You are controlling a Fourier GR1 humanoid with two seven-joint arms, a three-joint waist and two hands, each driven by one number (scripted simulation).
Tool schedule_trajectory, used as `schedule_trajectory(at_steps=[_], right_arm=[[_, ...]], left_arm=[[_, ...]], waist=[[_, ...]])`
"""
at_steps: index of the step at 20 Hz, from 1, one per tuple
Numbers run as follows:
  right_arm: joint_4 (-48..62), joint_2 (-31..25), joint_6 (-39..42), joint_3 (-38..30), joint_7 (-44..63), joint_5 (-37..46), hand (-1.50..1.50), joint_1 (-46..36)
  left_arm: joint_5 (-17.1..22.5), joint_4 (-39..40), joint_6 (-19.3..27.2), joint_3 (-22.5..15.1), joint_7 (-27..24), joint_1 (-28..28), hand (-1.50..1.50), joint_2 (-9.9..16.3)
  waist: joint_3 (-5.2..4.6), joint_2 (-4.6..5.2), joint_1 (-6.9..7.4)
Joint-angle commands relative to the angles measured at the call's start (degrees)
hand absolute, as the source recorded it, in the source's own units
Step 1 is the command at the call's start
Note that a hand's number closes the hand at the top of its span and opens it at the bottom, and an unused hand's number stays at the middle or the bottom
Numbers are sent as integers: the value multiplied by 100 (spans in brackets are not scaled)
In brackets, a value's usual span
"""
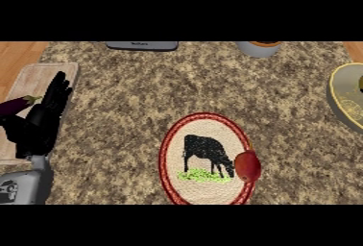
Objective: Pick the lemon from the placemat and place it in the bowl
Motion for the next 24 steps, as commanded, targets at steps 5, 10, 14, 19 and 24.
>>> schedule_trajectory(at_steps=[5, 10, 14, 19, 24], right_arm=[[1327, -197, 588, -122, -912, 7, -150, -148], [1468, -68, 954, -1031, -1392, -952, -150, -382], [1607, -226, 1371, -2079, -1622, -2015, -150, -527], [1956, -1113, 2495, -2724, -1586, -2639, -150, -255], [2112, -1502, 3190, -2769, -1851, -2679, -150, 601]], left_arm=[[33, -12, 6, 66, 109, -164, 0, 38], [-90, -19, 69, -54, 60, -71, 0, -54], [61, -115, -5, 76, 151, -67, 0, 30], [44, -212, 12, 89, 191, 48, 0, 43], [36, -223, 67, 74, 292, -50, 0, -8]], waist=[[22, 33, 43], [26, -2, -35], [35, -33, -121], [37, -6, -110], [37, -10, -162]])
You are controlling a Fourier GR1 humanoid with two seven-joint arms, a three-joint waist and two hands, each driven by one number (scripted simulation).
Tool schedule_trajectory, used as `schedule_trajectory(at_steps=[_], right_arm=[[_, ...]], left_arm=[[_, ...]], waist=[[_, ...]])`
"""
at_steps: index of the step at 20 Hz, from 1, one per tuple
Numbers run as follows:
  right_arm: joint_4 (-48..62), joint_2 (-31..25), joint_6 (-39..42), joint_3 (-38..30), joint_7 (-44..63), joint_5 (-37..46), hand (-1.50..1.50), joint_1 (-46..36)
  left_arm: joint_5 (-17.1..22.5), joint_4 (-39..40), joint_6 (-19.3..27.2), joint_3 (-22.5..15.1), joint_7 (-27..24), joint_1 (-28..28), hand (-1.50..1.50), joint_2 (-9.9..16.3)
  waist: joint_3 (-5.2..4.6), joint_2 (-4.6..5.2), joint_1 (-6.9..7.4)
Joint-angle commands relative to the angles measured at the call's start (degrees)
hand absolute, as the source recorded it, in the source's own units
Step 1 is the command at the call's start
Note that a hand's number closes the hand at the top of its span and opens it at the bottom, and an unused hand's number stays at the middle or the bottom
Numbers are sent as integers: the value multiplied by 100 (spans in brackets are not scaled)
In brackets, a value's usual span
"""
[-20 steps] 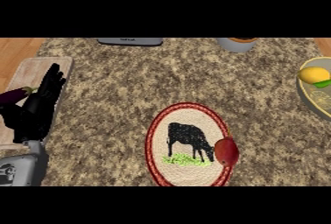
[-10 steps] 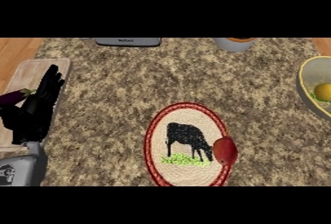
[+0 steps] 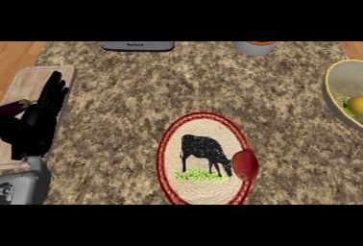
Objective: Pick the lemon from the placemat and place it in the bowl
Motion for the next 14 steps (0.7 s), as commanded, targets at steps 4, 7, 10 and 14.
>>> schedule_trajectory(at_steps=[4, 7, 10, 14], right_arm=[[175, -487, 1007, -344, -488, -334, -150, 939], [283, -626, 1746, -482, -491, -496, -150, 1132], [138, -761, 2031, -554, -585, -584, -150, 1318], [21, -715, 2337, -692, -605, -761, -150, 1482]], left_arm=[[43, 37, -17, 86, -38, -4, 0, 42], [43, -21, -32, 68, 5, 54, 0, 41], [38, 56, 32, 110, -156, 167, 0, -27], [66, 44, -50, 132, -71, 137, 0, 61]], waist=[[23, 16, -43], [31, -2, -71], [34, -5, -81], [32, -30, -93]])
